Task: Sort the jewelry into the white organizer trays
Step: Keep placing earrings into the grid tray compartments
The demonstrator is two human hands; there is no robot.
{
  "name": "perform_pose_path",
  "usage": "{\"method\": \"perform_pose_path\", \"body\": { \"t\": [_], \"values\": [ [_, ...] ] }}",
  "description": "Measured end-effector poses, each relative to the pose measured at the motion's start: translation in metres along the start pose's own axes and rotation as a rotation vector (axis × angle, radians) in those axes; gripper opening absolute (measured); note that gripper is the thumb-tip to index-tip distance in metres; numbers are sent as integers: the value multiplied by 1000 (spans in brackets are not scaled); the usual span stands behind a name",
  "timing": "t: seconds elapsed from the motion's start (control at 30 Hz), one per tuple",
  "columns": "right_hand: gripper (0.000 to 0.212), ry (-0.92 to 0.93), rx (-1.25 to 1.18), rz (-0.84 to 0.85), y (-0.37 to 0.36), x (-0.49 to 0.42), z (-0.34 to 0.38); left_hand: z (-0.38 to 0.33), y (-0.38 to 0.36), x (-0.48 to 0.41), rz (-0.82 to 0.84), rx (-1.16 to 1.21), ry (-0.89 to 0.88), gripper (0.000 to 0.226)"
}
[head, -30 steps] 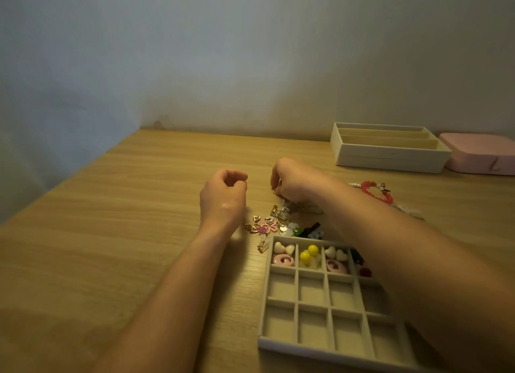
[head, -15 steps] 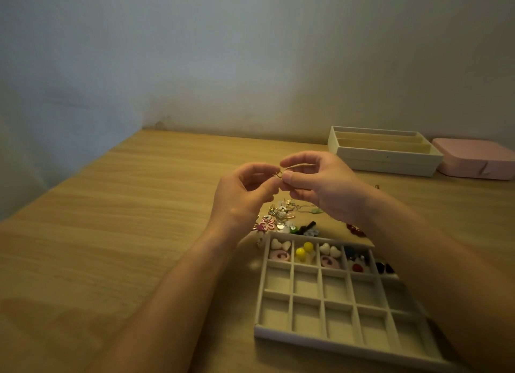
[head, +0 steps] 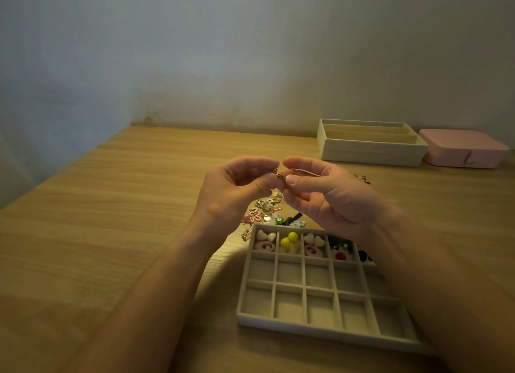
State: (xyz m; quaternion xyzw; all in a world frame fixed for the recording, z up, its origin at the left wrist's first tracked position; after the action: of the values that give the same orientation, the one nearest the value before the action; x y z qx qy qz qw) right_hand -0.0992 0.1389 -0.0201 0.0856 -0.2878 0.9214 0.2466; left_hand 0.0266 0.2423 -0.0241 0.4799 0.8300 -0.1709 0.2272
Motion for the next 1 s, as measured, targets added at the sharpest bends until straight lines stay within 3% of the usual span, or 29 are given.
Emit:
{"method": "perform_pose_path", "body": {
  "t": [0.57,0.87,1.0],
  "values": [
    [45,33,105,-46,-2,0,2,1,0,3,65,-12,56,22],
    [29,59,319,-175,-10,4,1,-10,9,0,111,-178,134,20],
    [18,29,377,-213,-18,7,3,-32,11,-8,138,-325,79,10]
  ]
}}
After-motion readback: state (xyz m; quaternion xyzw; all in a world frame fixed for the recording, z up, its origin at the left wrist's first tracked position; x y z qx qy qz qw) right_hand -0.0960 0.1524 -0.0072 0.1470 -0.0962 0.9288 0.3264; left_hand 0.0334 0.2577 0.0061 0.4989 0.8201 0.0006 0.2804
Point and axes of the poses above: each hand's wrist, its own x-axis away from the middle knuckle, its own y-axis out of the back of the hand, z = x × y, the point moved 4 cm from there along -x, towards the middle knuckle, and after that the axes turned 11 degrees about -y, right-handed, at the moved point
